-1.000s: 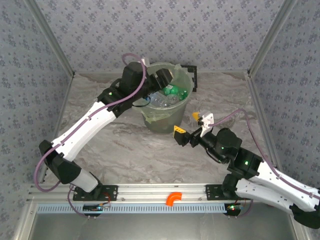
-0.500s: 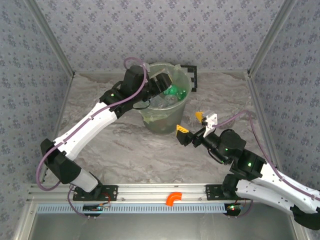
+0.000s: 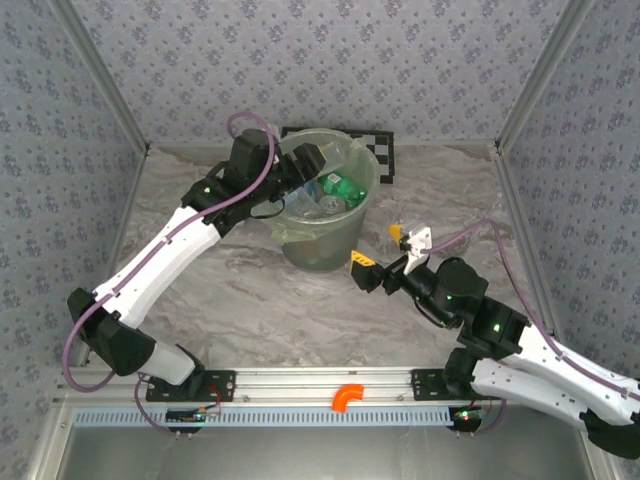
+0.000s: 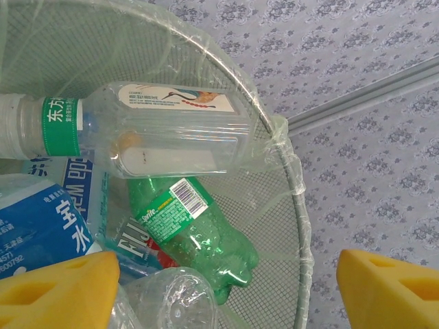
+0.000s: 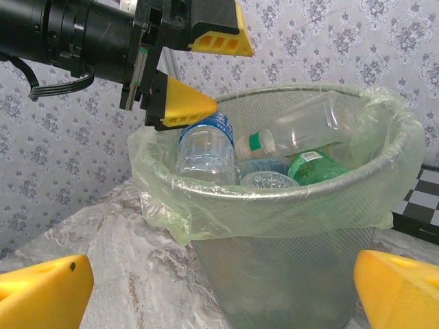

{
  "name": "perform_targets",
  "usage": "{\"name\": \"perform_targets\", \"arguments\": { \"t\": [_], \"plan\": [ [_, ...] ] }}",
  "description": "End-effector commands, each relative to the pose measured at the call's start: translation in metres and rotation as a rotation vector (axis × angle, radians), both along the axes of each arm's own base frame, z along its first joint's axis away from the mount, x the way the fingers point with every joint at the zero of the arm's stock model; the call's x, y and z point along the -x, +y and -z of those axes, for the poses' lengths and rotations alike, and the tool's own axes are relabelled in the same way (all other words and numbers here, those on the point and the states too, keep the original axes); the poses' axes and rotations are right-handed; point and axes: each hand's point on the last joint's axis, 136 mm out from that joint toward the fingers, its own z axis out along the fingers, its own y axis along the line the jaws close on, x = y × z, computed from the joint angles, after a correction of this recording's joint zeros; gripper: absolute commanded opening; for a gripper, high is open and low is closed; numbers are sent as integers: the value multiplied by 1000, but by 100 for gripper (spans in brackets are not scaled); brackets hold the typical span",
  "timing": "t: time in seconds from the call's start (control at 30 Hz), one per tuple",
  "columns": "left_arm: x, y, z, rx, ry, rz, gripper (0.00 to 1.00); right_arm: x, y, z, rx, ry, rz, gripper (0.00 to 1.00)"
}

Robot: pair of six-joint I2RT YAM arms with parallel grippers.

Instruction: Put the plastic bottles in the bin

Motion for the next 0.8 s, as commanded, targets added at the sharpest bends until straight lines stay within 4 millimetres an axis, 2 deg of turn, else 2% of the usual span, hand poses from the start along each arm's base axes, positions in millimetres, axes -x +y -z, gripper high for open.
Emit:
{"name": "perform_targets", "arguments": {
  "t": [0.0,0.13,0.23,0.37,0.53,0.67,0.77],
  "plan": [
    [1,4,-11,-9,-24,3,83,0,-3,-11,-18,-19,17,99],
    [1,-3,18,9,58,21,83,0,-3,-11,-20,-20,18,99],
    [1,-4,25,2,75,27,83,-1,-3,-10,-16,-19,18,100],
    [3,5,0,-21,7,19,84,-1,-4,-11,-11,-19,20,99],
    [9,25,-35,-79,-91,19,90,-1,-3,-11,-10,-19,19,99],
    [11,56,-41,-138,-115,-19,98,-2,-3,-7,-5,-13,23,99],
    [14,84,-35,-178,-111,-69,100,-2,-4,-4,2,-6,26,99]
  ]
}}
